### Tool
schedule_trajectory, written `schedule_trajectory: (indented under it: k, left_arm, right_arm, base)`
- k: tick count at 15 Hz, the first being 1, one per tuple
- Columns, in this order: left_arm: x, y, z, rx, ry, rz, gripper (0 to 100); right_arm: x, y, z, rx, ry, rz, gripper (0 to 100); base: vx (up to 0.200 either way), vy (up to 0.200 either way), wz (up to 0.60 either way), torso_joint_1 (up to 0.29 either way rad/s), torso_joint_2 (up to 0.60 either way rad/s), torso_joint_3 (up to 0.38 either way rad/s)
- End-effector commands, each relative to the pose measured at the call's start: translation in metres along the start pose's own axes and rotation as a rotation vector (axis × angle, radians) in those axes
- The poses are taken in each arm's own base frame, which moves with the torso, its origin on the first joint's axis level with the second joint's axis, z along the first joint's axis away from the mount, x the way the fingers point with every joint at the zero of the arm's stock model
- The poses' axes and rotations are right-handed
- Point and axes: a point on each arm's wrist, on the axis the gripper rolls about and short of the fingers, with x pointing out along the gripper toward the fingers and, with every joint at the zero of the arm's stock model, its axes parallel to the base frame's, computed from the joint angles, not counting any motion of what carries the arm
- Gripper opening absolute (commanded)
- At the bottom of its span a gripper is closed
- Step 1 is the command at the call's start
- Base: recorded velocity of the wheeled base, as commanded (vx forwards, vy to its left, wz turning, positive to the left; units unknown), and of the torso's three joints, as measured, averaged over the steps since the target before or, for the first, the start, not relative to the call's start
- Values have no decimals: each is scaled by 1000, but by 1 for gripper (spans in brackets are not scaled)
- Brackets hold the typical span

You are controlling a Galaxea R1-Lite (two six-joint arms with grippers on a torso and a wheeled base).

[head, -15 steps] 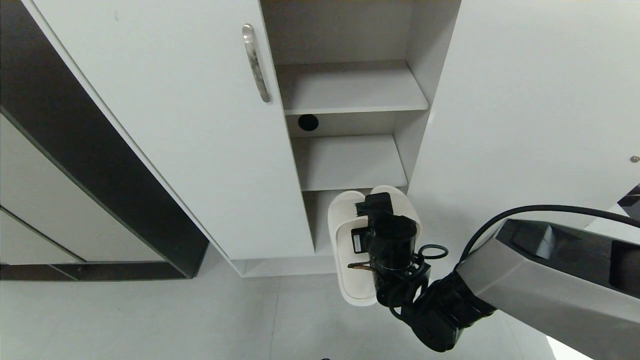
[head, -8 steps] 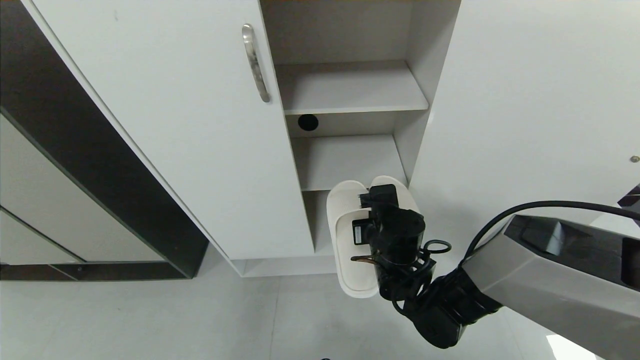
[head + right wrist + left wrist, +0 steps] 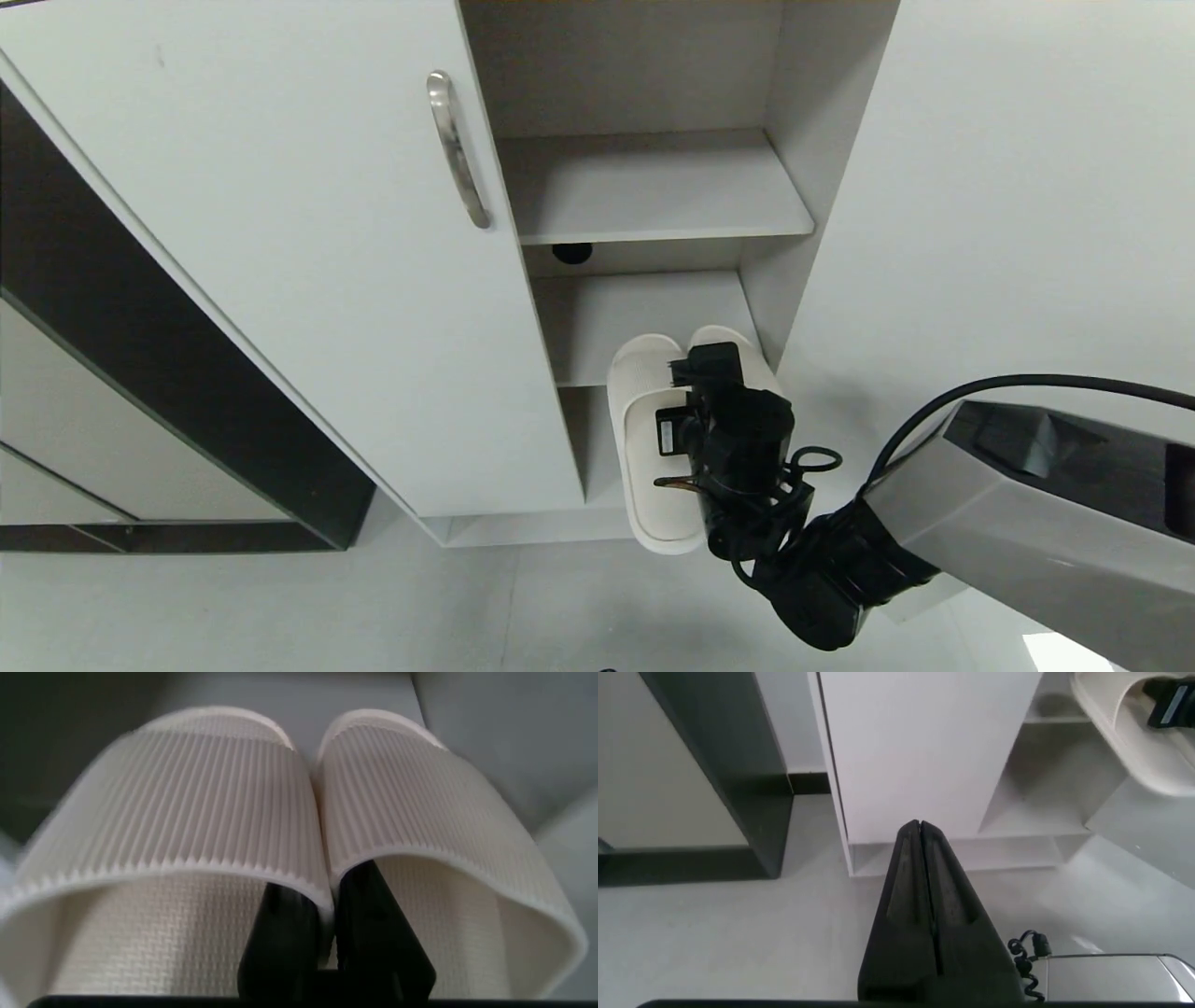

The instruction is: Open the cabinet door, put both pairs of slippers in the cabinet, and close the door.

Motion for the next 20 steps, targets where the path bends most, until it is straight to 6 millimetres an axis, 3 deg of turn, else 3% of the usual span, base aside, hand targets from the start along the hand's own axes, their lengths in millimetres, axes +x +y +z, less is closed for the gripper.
schedule_trajectory:
  k: [1,7,12,20]
  left_arm:
    - [0,0,0,0,0,-1,0]
    - [0,0,0,-2,0,4,0]
    - [0,0,0,-2,0,4,0]
    - [0,1,0,-5,0,27,0]
  right_arm:
    - [0,0,1,2,-2,0,0]
    - [-4,8,-11,39,9,19,0]
    - [2,11,-24,26,27,14,0]
    - [68,24,-14,22,31,-35,0]
  base:
    - [200,0,0,2,12,2]
    - [200,0,0,1,6,3]
    - [0,0,0,0,0,0]
    - [0,0,0,0,0,0]
